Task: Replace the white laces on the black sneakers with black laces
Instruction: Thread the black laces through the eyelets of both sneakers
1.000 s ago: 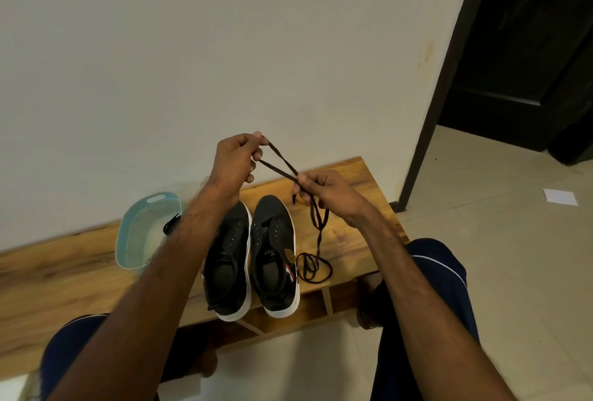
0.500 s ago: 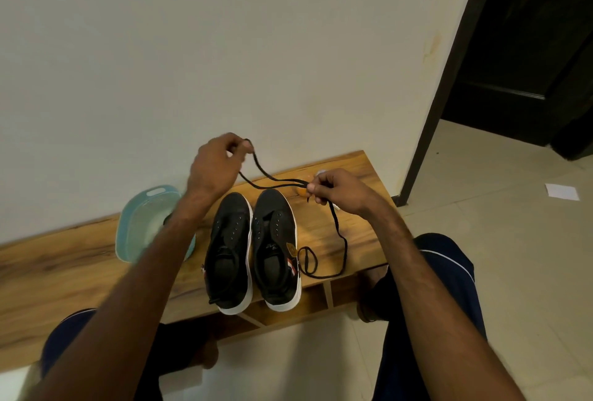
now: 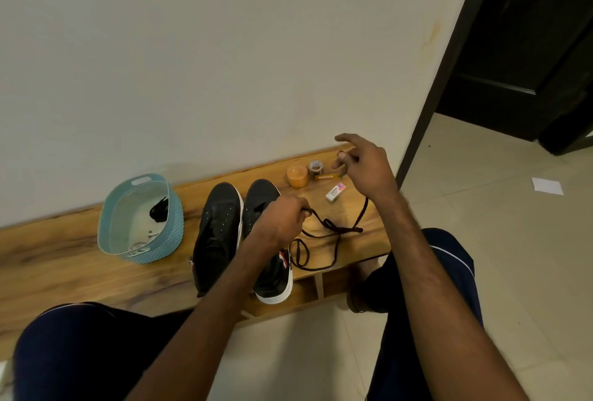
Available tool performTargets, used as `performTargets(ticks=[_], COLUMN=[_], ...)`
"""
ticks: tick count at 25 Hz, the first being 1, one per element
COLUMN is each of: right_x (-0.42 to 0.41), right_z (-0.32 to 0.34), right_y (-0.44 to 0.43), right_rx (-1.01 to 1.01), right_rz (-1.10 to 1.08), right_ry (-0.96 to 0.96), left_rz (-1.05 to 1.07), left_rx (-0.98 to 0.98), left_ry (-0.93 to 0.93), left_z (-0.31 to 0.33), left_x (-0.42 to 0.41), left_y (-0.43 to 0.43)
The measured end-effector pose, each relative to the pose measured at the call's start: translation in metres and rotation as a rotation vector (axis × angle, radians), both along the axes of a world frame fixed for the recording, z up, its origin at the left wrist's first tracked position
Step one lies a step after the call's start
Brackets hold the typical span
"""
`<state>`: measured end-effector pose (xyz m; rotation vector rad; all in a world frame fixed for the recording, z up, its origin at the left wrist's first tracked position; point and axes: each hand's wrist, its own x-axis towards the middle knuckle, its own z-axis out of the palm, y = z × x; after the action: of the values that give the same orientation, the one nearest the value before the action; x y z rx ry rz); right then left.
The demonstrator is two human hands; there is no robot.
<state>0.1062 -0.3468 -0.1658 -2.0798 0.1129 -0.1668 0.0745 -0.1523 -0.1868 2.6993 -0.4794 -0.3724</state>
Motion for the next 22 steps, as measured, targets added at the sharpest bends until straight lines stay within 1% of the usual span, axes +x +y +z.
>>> performTargets(ticks=[2,4,6,7,8,9,11,13,15,17,19,20,22], right_x=[0.001,0.001,0.002,0.003,0.004,0.005,0.007,0.009,0.010,0.010,0.008,0.008,0.006], right_z=[0.003,0.004,0.004,0.003,0.002,0.001,-0.002,-0.004,-0.004,-0.003,-0.004,-0.006,-0.012], right_y=[0.003,0.005,0.007,0.008,0.011,0.015,0.025,0.037,0.047,0.058,0.068,0.073,0.082], right_rx=[0.175,0.259,0.296,0.306,0.315,0.328,0.322,0.284,0.278,0.358,0.442,0.450,0.404], right_rz=[-0.009,0.005,0.013,0.012,0.011,0.014,0.035,0.063,0.093,0.133,0.164,0.179,0.223], right_ry=[-0.004,0.014,0.042,0.060,0.080,0.102,0.149,0.177,0.224,0.285,0.321,0.334,0.364], left_rz=[-0.016,-0.033,-0.018,0.026,0.097,0.182,0.292,0.267,0.250,0.234,0.261,0.289,0.322], left_rx=[0.031,0.079,0.119,0.111,0.093,0.070,0.075,0.138,0.067,0.003,-0.040,-0.065,-0.088], left_ry=[0.026,0.005,-0.162,-0.268,-0.331,-0.350,-0.289,-0.136,0.004,0.005,-0.020,-0.006,0.035], left_z=[-0.008,-0.014,-0.020,-0.021,-0.021,-0.021,-0.027,-0.034,-0.041,-0.046,-0.050,-0.052,-0.056], left_x=[0.000,-0.001,-0.005,-0.005,-0.004,-0.002,0.003,0.002,-0.002,-0.007,-0.014,-0.018,-0.026], left_y=[-0.005,-0.007,0.001,0.010,0.021,0.035,0.063,0.079,0.081,0.082,0.087,0.092,0.098])
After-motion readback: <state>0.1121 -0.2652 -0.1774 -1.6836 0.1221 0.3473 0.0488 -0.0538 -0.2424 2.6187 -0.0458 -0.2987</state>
